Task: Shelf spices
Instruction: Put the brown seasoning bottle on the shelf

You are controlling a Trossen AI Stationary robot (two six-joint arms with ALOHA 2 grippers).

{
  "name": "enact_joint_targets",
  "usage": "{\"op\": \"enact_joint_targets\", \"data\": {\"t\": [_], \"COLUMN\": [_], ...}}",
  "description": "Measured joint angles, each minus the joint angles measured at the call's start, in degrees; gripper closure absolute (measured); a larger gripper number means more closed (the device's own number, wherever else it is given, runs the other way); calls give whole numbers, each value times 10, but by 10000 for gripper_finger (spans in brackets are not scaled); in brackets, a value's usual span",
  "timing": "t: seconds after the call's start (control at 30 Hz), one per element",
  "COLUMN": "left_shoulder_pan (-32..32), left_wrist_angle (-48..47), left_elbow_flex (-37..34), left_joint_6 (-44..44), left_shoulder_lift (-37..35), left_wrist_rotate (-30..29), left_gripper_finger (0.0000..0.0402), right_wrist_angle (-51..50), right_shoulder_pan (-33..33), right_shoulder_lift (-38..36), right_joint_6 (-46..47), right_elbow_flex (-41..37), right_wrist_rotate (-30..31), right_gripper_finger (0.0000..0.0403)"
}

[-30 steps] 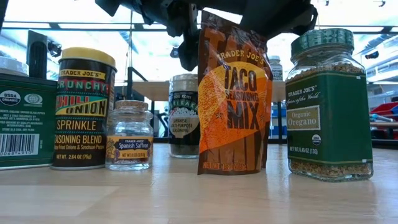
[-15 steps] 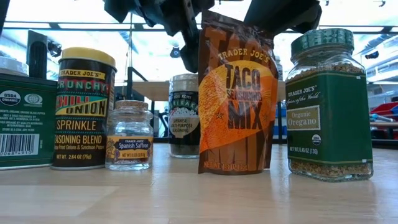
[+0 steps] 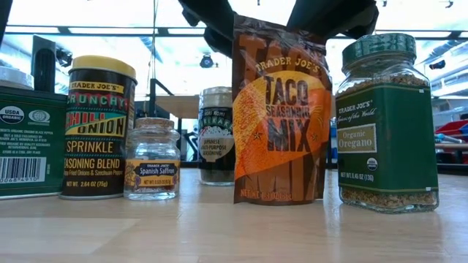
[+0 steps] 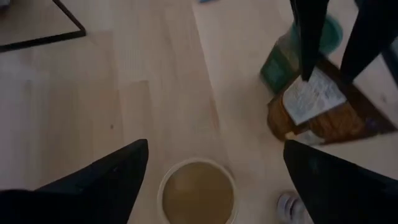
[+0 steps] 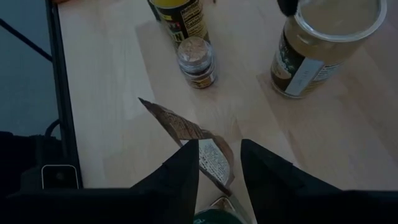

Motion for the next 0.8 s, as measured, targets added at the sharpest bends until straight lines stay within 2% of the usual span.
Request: {"op": "enact_joint_targets", "data": {"t": [0.17,0.4,0.53,0.8], "left_shoulder_pan": [3,3,3,5], "left_wrist_angle": [-33,-34,-41,-39], "left_elbow_flex": [0,0,0,0], "left_joint_6": [34,45,49,88], "left_shoulder_lift": [0,11,40,62], "left_wrist_rotate": [28,28,26,-30], "left_gripper_finger": [21,21,21,21], "right_wrist_angle": [0,0,-1,-1], "right_shoulder_pan": [0,0,1,5], "right_shoulder_lift": [0,0,0,0], "right_joint_6": [-3,-4,-7,-8], "right_elbow_flex": [0,0,0,0], "right_wrist_rotate": [0,0,0,0], "right_gripper_finger": [283,283,283,283]}}
